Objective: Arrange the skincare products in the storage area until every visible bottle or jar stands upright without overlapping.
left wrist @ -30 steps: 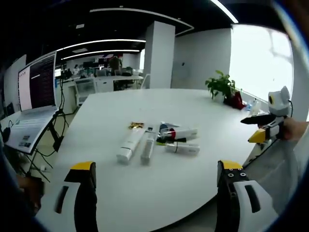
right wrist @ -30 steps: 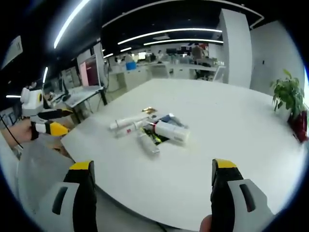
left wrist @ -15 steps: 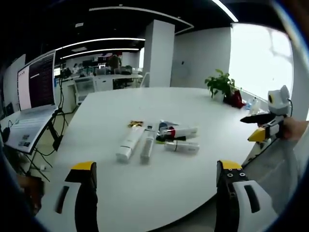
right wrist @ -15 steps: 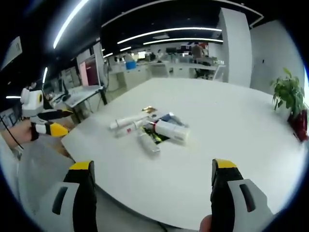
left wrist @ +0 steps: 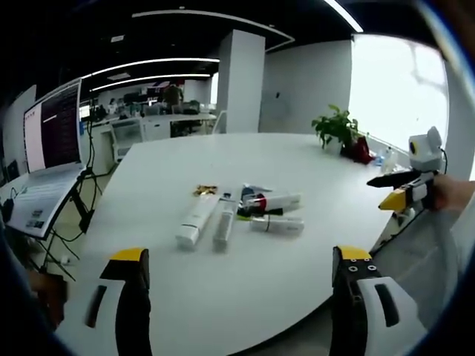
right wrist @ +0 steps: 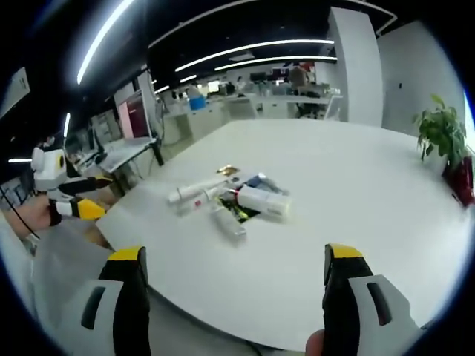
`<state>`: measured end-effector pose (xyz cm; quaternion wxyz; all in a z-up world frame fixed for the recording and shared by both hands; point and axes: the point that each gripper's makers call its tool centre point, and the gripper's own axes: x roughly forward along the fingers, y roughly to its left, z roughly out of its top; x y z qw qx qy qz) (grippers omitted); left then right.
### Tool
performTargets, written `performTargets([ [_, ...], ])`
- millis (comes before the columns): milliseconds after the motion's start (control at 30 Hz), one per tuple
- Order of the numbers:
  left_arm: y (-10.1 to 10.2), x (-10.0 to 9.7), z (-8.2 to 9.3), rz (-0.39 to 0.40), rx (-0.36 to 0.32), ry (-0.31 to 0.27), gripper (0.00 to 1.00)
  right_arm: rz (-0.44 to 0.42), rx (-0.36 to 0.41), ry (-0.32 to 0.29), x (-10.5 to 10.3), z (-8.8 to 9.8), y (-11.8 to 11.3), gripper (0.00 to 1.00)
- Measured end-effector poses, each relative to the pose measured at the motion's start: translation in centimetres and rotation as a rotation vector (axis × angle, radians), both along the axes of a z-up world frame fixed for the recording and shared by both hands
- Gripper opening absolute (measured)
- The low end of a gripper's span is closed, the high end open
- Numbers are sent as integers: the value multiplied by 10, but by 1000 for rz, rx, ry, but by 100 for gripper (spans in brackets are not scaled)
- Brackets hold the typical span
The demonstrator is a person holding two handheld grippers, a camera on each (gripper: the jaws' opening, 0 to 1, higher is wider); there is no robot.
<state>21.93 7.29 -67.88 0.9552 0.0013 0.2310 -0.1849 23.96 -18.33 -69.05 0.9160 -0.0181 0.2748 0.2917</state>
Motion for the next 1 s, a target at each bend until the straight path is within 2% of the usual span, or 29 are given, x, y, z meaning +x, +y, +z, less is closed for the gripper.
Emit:
performTargets([
  [433,4,2,0,9,15,-12,98,34,-30,-1,12,7,-7,99],
  [667,1,3,-1,-3,-20,-9,99,78,-52,10,17,7,-10,99],
  [833,9,5,-4,35,-66,14,99,97,-51,24,18,6,-11,99],
  [1000,8,2,-3,56,-58,19,99,128,-59,26,21,6,-10,99],
])
